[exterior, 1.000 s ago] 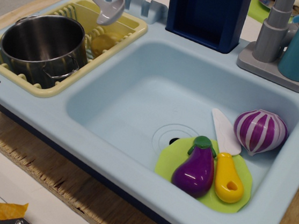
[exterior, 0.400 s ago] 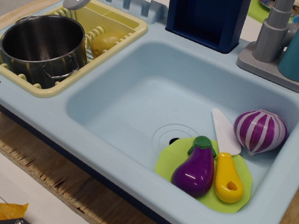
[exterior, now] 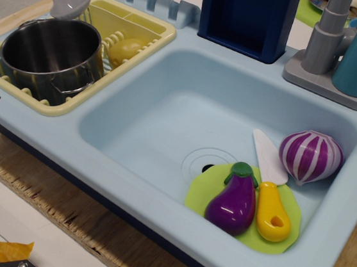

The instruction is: Put spoon in pot

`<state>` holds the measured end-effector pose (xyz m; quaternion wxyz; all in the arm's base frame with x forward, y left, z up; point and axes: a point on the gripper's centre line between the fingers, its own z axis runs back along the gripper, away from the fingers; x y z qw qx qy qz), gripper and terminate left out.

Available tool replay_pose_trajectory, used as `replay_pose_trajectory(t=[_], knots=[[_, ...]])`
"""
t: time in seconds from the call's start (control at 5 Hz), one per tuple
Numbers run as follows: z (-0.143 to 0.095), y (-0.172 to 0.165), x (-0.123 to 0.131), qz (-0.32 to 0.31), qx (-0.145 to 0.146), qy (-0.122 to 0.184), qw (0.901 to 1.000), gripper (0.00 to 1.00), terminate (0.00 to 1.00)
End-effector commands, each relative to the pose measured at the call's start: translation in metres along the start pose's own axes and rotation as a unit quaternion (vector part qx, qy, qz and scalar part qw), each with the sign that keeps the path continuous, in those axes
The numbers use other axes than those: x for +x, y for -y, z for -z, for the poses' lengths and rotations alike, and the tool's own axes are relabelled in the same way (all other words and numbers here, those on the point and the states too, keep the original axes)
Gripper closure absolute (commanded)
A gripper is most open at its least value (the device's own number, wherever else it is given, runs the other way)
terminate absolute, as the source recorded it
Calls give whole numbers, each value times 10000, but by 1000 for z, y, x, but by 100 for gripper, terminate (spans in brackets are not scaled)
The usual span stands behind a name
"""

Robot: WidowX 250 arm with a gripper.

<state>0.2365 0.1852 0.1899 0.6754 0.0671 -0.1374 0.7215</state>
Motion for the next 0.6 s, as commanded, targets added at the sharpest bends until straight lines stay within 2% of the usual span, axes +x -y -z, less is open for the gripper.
replay_pose_trajectory(t=[0.0,0.2,0.4], knots=[[-7,0,9,-110,-97,105,9998,0,0],[-7,0,9,-110,-97,105,9998,0,0],[-7,0,9,-110,-97,105,9998,0,100]])
